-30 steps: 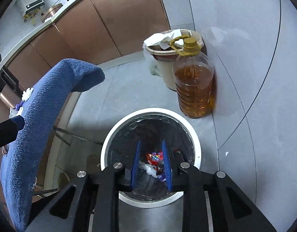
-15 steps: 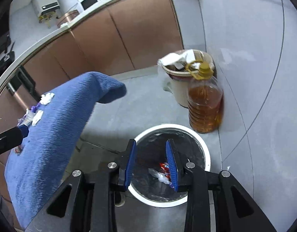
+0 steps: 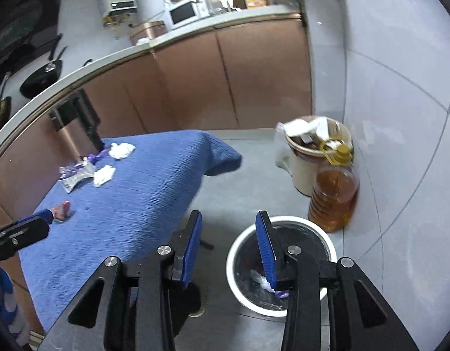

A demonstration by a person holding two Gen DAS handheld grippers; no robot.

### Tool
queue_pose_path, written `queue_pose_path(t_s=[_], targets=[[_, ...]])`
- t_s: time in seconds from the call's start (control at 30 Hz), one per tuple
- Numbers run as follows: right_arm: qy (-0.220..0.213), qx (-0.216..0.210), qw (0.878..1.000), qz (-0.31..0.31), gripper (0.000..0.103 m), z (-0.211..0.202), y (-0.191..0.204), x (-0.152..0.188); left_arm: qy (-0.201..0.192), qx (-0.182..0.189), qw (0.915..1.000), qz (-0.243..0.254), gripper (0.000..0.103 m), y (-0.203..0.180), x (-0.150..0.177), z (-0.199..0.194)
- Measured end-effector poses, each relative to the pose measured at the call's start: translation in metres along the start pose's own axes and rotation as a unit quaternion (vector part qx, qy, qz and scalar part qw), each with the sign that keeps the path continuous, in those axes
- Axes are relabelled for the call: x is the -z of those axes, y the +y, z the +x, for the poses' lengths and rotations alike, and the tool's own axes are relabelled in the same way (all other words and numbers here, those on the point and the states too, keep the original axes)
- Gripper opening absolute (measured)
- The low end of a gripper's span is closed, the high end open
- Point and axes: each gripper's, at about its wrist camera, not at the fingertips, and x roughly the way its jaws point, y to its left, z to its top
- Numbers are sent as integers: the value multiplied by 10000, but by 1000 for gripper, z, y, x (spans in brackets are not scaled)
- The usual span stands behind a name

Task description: Collect trash

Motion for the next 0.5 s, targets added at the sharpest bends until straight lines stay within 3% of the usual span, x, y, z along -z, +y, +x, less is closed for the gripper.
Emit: queue_pose_path(t_s=[0.37, 0.5], targets=[[-99, -316, 9970, -699, 44, -15, 81, -21, -249, -371, 9951, -880, 62, 98, 26, -39], [-38, -512, 9951, -841, 46, -6, 105, -26, -231, -682, 9899, -1219, 62, 136, 39, -43]])
